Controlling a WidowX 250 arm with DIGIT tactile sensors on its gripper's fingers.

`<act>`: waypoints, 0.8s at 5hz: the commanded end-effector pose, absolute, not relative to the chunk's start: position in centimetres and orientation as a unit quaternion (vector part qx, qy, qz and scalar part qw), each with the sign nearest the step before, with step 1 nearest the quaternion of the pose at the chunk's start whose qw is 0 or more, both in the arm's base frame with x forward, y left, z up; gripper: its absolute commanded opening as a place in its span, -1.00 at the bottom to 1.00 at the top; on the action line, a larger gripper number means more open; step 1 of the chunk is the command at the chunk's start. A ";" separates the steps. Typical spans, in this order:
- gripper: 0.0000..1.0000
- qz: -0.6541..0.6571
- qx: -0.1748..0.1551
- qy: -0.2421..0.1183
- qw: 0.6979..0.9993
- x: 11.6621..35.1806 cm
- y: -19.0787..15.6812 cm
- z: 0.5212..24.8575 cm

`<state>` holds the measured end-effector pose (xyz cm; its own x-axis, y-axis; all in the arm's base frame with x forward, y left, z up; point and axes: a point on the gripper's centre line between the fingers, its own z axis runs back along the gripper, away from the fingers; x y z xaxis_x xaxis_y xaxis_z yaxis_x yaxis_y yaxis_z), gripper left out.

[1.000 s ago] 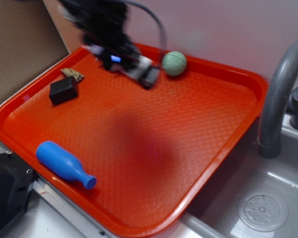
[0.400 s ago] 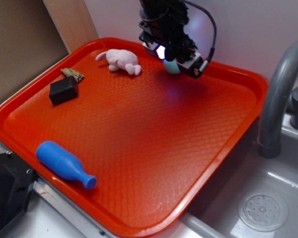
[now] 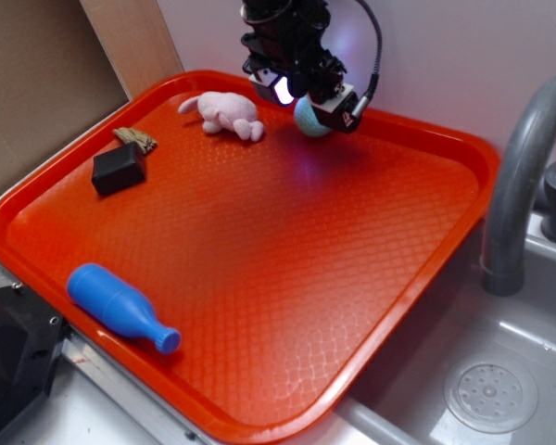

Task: Grab the green ball.

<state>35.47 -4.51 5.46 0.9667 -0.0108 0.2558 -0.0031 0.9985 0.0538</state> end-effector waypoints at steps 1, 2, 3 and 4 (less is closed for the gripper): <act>-1.00 -0.014 0.010 -0.152 0.988 37.3 -5.0 5.6; -1.00 -0.003 0.012 -0.152 0.988 36.8 -4.8 5.5; -1.00 -0.014 0.016 -0.122 0.992 34.7 -3.8 9.3; -1.00 -0.018 0.018 -0.064 0.998 30.5 -2.2 14.4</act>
<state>29.78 -2.14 12.15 0.9970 -0.0440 0.0639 0.0414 0.9983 0.0407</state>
